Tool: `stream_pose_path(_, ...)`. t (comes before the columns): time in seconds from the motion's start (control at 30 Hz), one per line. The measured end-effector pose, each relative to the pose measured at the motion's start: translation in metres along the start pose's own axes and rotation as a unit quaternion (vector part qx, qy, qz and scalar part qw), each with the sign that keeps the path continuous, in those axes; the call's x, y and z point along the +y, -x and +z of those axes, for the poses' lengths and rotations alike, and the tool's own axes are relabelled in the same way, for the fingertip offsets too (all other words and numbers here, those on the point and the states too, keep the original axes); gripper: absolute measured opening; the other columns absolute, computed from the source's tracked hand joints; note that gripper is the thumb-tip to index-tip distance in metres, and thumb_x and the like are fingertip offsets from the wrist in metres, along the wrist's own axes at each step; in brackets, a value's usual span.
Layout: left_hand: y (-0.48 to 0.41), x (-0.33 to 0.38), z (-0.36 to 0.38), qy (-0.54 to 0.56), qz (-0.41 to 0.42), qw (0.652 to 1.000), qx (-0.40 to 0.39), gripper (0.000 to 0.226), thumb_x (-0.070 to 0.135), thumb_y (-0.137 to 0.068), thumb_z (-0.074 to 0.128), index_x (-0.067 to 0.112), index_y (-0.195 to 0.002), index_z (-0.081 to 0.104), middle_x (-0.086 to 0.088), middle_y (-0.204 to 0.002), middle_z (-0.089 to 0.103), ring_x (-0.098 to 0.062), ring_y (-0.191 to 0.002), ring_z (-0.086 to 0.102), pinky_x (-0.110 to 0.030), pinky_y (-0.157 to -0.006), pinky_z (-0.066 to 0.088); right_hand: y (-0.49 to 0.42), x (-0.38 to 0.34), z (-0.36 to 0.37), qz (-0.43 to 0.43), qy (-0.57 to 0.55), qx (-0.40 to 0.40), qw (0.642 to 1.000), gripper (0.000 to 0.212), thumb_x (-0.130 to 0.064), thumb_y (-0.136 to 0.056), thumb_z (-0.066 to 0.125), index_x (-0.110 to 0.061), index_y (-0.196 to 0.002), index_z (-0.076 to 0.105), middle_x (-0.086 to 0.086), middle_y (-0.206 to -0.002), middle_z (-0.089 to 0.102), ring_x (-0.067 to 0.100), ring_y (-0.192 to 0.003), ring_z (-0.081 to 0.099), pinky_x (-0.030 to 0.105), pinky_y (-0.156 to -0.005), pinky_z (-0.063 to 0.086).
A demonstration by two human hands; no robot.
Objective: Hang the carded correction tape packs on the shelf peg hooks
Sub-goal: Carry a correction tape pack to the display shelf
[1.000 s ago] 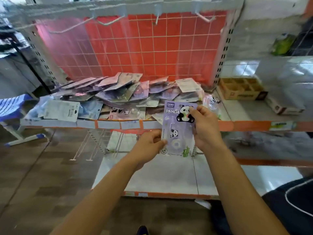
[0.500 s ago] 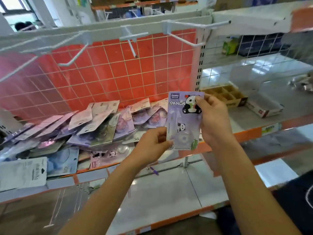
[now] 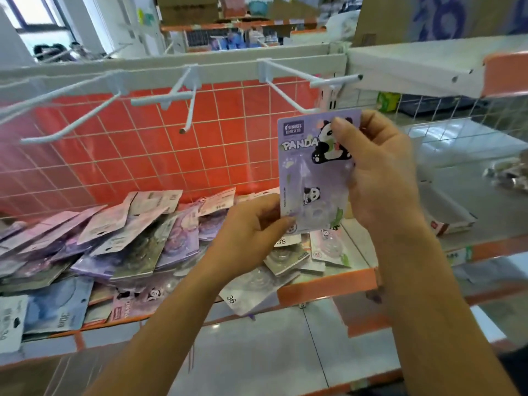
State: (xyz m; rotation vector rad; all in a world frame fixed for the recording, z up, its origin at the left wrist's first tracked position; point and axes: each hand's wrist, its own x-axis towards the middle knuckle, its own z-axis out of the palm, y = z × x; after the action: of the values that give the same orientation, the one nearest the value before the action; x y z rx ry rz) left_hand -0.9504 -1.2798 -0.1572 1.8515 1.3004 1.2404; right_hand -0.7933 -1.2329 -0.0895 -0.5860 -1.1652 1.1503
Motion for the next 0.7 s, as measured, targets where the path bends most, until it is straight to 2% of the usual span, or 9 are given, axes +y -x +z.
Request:
stream_pose_path(0.07, -0.004, -0.001, -0.001, 0.003, 0.010, 1.000, 0.008, 0.020, 0.027, -0.088, 0.060, 0.023, -0.104, 0.071, -0.008, -0.098, 0.073, -0.028, -0.092, 0.068, -0.051, -0.082, 0.053, -0.003, -0.003, 0.001, -0.011, -0.005, 0.001, 1.000, 0.010, -0.009, -0.089, 0.062, -0.017, -0.083, 0.062, -0.007, -0.071, 0.068, 0.009, -0.067, 0.062, 0.026, -0.064, 0.052)
stream_pose_path(0.13, -0.007, -0.004, -0.001, 0.002, 0.006, 1.000, 0.017, 0.027, 0.037, -0.085, 0.058, 0.020, -0.103, 0.068, -0.019, -0.098, 0.070, -0.038, -0.092, 0.066, -0.056, -0.081, 0.053, -0.008, -0.003, 0.003, -0.018, -0.007, 0.006, 1.000, 0.010, -0.008, -0.089, 0.062, -0.017, -0.082, 0.062, -0.007, -0.071, 0.067, 0.009, -0.067, 0.062, 0.027, -0.065, 0.053)
stream_pose_path(0.23, -0.011, -0.009, -0.003, -0.015, -0.002, 0.999, 0.028, 0.038, 0.041, -0.085, 0.056, 0.010, -0.104, 0.065, -0.024, -0.098, 0.068, -0.038, -0.091, 0.065, -0.057, -0.081, 0.052, -0.013, 0.000, 0.004, -0.013, -0.003, 0.004, 1.000, 0.010, -0.008, -0.089, 0.062, -0.017, -0.084, 0.063, -0.004, -0.073, 0.068, 0.013, -0.071, 0.062, 0.035, -0.072, 0.055)
stream_pose_path(0.33, -0.013, -0.011, -0.003, -0.010, 0.001, 0.999, 0.031, 0.030, 0.038, -0.086, 0.056, 0.022, -0.109, 0.066, -0.015, -0.101, 0.071, -0.034, -0.096, 0.067, -0.055, -0.084, 0.052, -0.015, 0.002, 0.003, -0.009, -0.003, -0.003, 1.000, 0.009, -0.010, -0.088, 0.063, -0.018, -0.084, 0.064, -0.001, -0.076, 0.067, 0.019, -0.076, 0.060, 0.047, -0.082, 0.054)
stream_pose_path(0.43, -0.014, -0.010, -0.001, -0.003, 0.005, 0.999, 0.033, 0.028, 0.036, -0.086, 0.056, 0.028, -0.112, 0.065, -0.008, -0.105, 0.072, -0.030, -0.099, 0.068, -0.053, -0.086, 0.053, -0.017, 0.003, 0.001, -0.012, -0.002, -0.014, 1.000, 0.006, -0.012, -0.087, 0.064, -0.018, -0.085, 0.065, -0.001, -0.077, 0.067, 0.020, -0.076, 0.061, 0.047, -0.082, 0.054)
stream_pose_path(0.6, -0.014, -0.011, 0.001, -0.010, -0.002, 0.999, 0.047, 0.033, 0.039, -0.085, 0.056, 0.021, -0.110, 0.068, -0.013, -0.102, 0.072, -0.031, -0.095, 0.067, -0.054, -0.083, 0.053, -0.020, 0.002, -0.001, -0.017, 0.007, -0.030, 0.999, 0.010, -0.010, -0.089, 0.063, -0.019, -0.084, 0.064, -0.005, -0.074, 0.068, 0.013, -0.074, 0.063, 0.039, -0.078, 0.056)
stream_pose_path(0.67, -0.014, -0.012, 0.002, -0.019, -0.006, 0.998, 0.054, 0.039, 0.040, -0.085, 0.056, 0.011, -0.109, 0.067, -0.018, -0.100, 0.070, -0.035, -0.094, 0.066, -0.055, -0.082, 0.052, -0.021, 0.002, -0.002, -0.013, 0.007, -0.032, 0.999, 0.009, -0.010, -0.089, 0.063, -0.018, -0.085, 0.064, -0.005, -0.075, 0.068, 0.014, -0.074, 0.062, 0.041, -0.079, 0.056)
stream_pose_path(0.7, -0.014, -0.012, 0.002, -0.022, -0.005, 0.998, 0.054, 0.038, 0.038, -0.085, 0.056, 0.011, -0.109, 0.068, -0.017, -0.100, 0.070, -0.033, -0.094, 0.067, -0.054, -0.082, 0.053, -0.021, 0.002, -0.003, -0.012, 0.007, -0.035, 0.999, 0.008, -0.011, -0.089, 0.063, -0.018, -0.085, 0.064, -0.004, -0.076, 0.068, 0.016, -0.076, 0.062, 0.044, -0.081, 0.056)
